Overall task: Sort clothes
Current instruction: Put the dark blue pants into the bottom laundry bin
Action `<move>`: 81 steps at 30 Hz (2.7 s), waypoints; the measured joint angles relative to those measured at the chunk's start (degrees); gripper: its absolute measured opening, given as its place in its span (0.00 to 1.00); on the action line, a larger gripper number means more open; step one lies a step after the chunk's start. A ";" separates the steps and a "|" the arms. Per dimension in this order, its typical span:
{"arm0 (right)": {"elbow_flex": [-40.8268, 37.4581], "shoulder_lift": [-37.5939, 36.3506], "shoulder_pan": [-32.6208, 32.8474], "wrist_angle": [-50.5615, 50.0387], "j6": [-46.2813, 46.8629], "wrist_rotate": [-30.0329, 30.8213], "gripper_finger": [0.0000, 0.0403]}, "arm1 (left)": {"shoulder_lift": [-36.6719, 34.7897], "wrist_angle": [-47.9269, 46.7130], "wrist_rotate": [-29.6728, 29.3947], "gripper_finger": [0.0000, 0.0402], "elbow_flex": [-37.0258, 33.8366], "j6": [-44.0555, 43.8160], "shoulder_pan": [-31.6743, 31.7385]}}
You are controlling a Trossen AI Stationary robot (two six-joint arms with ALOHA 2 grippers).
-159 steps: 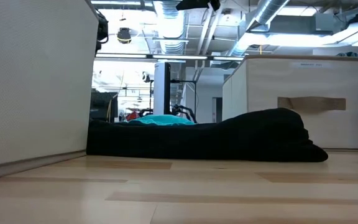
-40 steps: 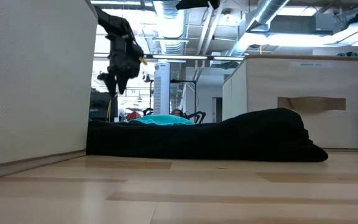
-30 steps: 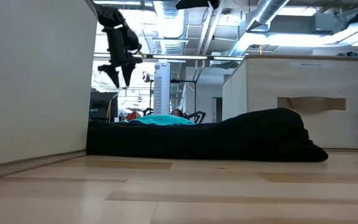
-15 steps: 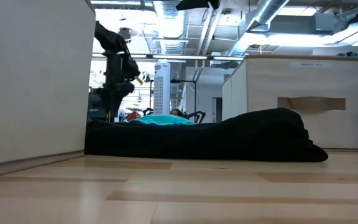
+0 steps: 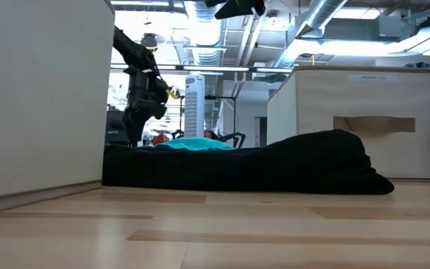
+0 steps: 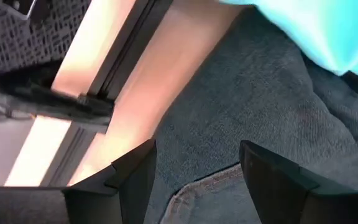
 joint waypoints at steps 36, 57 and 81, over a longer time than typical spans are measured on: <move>0.00 0.00 0.04 -2.63 0.02 -0.02 0.68 | -0.44 17.56 1.87 0.56 -17.70 12.17 -3.45; -0.02 0.00 0.04 -2.63 0.00 -0.02 0.68 | -0.34 19.54 2.42 0.04 -19.12 4.40 -1.34; 0.00 0.00 0.04 -2.32 -0.37 -0.02 0.68 | 0.31 13.07 2.95 0.02 -0.79 -16.02 6.88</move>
